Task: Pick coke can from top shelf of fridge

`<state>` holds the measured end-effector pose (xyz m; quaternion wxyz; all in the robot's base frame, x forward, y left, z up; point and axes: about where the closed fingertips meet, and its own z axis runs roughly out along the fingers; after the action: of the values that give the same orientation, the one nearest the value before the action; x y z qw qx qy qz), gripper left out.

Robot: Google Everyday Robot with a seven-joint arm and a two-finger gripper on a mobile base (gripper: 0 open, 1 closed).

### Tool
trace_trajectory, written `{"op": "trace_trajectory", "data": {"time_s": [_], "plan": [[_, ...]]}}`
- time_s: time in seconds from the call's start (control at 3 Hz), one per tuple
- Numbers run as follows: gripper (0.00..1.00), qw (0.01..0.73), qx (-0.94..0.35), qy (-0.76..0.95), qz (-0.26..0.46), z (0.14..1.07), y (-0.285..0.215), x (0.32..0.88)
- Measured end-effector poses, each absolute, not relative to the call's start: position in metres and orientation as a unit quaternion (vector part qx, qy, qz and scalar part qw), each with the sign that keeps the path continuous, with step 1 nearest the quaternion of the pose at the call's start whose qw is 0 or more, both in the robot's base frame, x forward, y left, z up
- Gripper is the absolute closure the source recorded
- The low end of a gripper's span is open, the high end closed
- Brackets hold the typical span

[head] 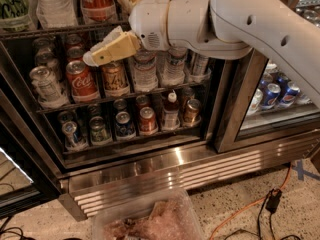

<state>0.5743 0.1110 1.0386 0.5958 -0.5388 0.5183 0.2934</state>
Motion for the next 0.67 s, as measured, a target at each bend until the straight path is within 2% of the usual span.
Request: {"op": "trace_trajectory", "data": {"time_s": [0.67], "plan": [[0.00, 0.637, -0.491, 0.516, 0.295, 1.0419, 0.1194, 0.5927]]}}
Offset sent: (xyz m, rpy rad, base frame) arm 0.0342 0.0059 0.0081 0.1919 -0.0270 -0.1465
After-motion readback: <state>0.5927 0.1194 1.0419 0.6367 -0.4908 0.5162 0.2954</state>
